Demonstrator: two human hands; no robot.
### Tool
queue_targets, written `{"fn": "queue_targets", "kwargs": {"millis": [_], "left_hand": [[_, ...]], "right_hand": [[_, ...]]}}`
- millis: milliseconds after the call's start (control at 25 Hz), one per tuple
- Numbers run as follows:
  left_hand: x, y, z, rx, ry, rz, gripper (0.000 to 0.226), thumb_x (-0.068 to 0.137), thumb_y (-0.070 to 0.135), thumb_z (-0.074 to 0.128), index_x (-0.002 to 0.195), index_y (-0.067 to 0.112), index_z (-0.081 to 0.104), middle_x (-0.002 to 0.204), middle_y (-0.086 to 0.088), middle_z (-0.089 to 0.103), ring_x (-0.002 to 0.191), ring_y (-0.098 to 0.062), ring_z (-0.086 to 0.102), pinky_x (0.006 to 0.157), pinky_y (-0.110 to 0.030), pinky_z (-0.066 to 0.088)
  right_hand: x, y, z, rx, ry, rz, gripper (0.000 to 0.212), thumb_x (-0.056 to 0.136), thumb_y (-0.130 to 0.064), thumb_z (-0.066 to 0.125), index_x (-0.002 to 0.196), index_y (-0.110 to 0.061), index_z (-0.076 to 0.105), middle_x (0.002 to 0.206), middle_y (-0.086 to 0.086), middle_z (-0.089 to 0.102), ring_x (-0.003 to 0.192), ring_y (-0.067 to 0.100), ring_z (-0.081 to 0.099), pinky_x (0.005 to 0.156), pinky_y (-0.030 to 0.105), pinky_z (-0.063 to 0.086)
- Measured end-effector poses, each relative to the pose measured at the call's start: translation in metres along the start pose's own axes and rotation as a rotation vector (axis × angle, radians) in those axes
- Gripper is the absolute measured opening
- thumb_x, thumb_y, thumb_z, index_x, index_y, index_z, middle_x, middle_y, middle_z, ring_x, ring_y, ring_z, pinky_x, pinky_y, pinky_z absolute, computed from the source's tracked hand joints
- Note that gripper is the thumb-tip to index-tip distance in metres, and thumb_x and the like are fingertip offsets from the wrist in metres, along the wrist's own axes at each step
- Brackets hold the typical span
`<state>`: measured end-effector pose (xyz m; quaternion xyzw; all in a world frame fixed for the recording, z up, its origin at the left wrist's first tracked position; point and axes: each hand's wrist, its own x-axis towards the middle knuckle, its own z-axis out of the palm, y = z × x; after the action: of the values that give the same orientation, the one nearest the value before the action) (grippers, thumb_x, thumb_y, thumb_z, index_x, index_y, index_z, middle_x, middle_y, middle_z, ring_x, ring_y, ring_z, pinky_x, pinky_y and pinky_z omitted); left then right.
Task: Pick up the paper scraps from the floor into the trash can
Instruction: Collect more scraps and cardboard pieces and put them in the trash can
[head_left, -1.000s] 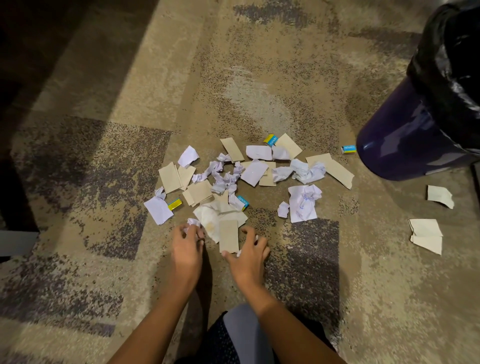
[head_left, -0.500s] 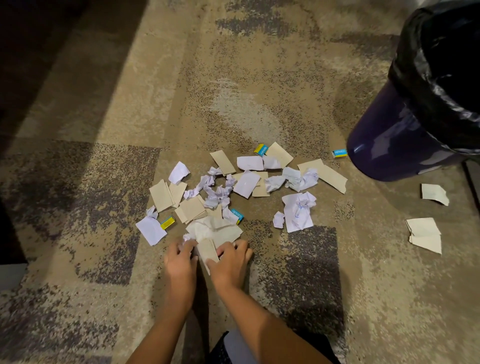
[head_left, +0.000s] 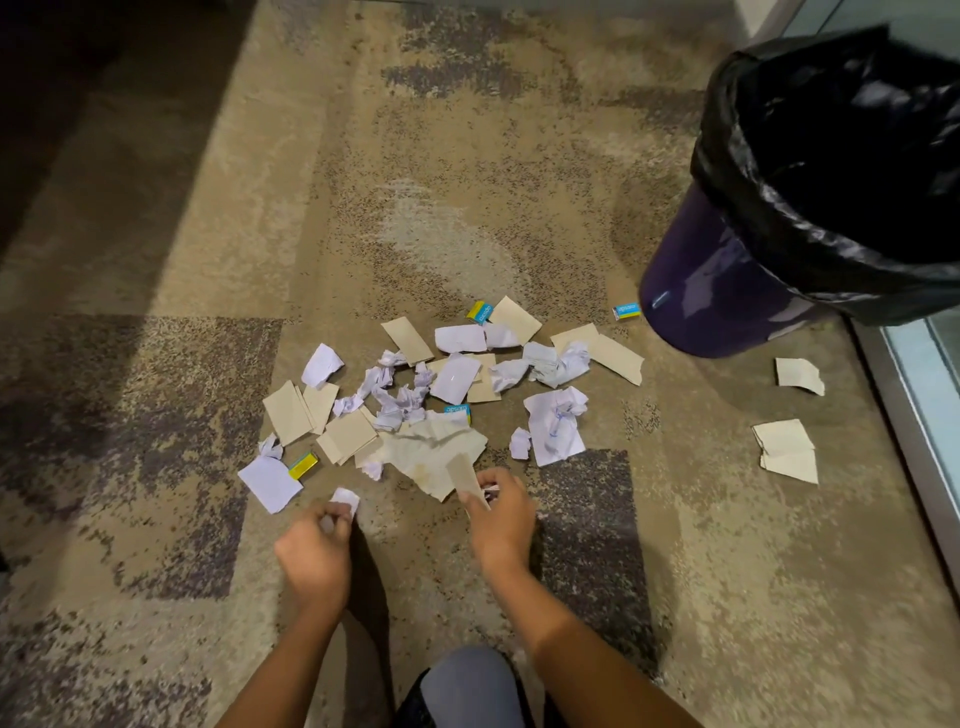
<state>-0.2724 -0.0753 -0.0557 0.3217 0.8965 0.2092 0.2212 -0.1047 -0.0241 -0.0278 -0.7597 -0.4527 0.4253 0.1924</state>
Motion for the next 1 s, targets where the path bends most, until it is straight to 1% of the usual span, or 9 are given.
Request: {"fn": "queue_targets", "kwargs": {"millis": [80, 200, 320, 440, 560, 680, 800, 880, 1000], "left_hand": [[0.003, -0.003, 0.001, 0.057, -0.035, 0.028, 0.021, 0.08, 0.005, 0.068, 0.101, 0.004, 0.067, 0.111, -0.023, 0.059, 0.1, -0.037, 0.055, 0.084, -0.04, 0.045], [0.011, -0.008, 0.003, 0.129, -0.091, 0.032, 0.038, 0.079, 0.008, 0.07, 0.116, 0.008, 0.06, 0.117, -0.022, 0.055, 0.111, -0.037, 0.047, 0.091, -0.044, 0.043], [0.011, -0.003, 0.002, 0.073, -0.061, 0.053, 0.024, 0.078, 0.008, 0.072, 0.102, 0.007, 0.067, 0.108, -0.016, 0.067, 0.1, -0.036, 0.057, 0.085, -0.042, 0.044], [0.009, 0.009, 0.0, -0.037, -0.054, -0.148, 0.021, 0.077, 0.022, 0.075, 0.093, 0.009, 0.071, 0.101, -0.018, 0.07, 0.093, -0.037, 0.06, 0.082, -0.042, 0.047], [0.011, 0.026, -0.001, -0.022, -0.093, -0.337, 0.054, 0.069, 0.05, 0.075, 0.089, 0.0, 0.07, 0.089, -0.024, 0.066, 0.086, -0.04, 0.06, 0.075, -0.043, 0.048], [-0.009, 0.095, -0.005, -0.343, -0.162, -0.268, 0.041, 0.076, 0.037, 0.075, 0.085, -0.003, 0.069, 0.081, -0.019, 0.067, 0.08, -0.035, 0.062, 0.07, -0.041, 0.047], [-0.035, 0.2, -0.014, -0.71, -0.405, -0.078, 0.013, 0.077, 0.025, 0.076, 0.073, 0.013, 0.071, 0.071, -0.005, 0.071, 0.078, -0.024, 0.069, 0.08, -0.039, 0.053], [-0.045, 0.275, -0.014, -0.858, -0.547, 0.031, 0.01, 0.08, 0.014, 0.073, 0.071, 0.012, 0.069, 0.067, -0.003, 0.068, 0.072, -0.018, 0.066, 0.075, -0.03, 0.055], [-0.063, 0.391, -0.017, -1.027, -0.752, 0.133, 0.005, 0.082, -0.001, 0.065, 0.087, -0.003, 0.064, 0.085, -0.015, 0.067, 0.077, -0.018, 0.066, 0.068, -0.018, 0.057]], "right_hand": [[0.004, 0.0, -0.019, 0.024, 0.047, -0.016, 0.018, 0.081, -0.008, 0.071, 0.083, -0.021, 0.058, 0.094, -0.003, 0.058, 0.088, 0.016, 0.057, 0.058, 0.008, 0.04], [0.008, 0.0, -0.049, 0.053, 0.116, -0.069, 0.015, 0.081, -0.008, 0.071, 0.084, -0.017, 0.059, 0.094, 0.0, 0.062, 0.083, 0.013, 0.056, 0.06, 0.015, 0.037], [0.014, -0.001, -0.082, 0.114, 0.193, -0.123, 0.013, 0.081, -0.009, 0.072, 0.086, -0.016, 0.062, 0.094, -0.002, 0.064, 0.081, 0.012, 0.056, 0.059, 0.01, 0.035], [0.026, -0.009, -0.12, 0.244, 0.278, -0.155, 0.012, 0.08, -0.013, 0.072, 0.087, -0.02, 0.064, 0.093, -0.004, 0.065, 0.084, 0.012, 0.058, 0.067, 0.02, 0.04], [0.04, -0.025, -0.161, 0.429, 0.388, -0.166, 0.015, 0.079, -0.012, 0.072, 0.086, -0.021, 0.064, 0.084, -0.006, 0.066, 0.073, 0.009, 0.057, 0.065, 0.024, 0.043], [0.049, -0.052, -0.208, 0.709, 0.495, -0.238, 0.018, 0.08, -0.009, 0.072, 0.093, -0.015, 0.063, 0.087, 0.002, 0.066, 0.076, 0.011, 0.057, 0.067, 0.021, 0.047], [0.059, -0.088, -0.256, 0.846, 0.578, -0.328, 0.016, 0.082, -0.007, 0.07, 0.093, -0.015, 0.061, 0.088, 0.002, 0.065, 0.075, 0.007, 0.058, 0.062, 0.015, 0.047], [0.074, -0.109, -0.282, 0.858, 0.639, -0.365, 0.018, 0.081, -0.009, 0.07, 0.087, -0.023, 0.059, 0.088, 0.001, 0.066, 0.078, 0.01, 0.062, 0.062, 0.017, 0.048], [0.11, -0.129, -0.315, 0.881, 0.731, -0.305, 0.022, 0.08, -0.013, 0.071, 0.08, -0.03, 0.056, 0.099, 0.009, 0.069, 0.09, 0.023, 0.064, 0.064, 0.019, 0.049]]}}
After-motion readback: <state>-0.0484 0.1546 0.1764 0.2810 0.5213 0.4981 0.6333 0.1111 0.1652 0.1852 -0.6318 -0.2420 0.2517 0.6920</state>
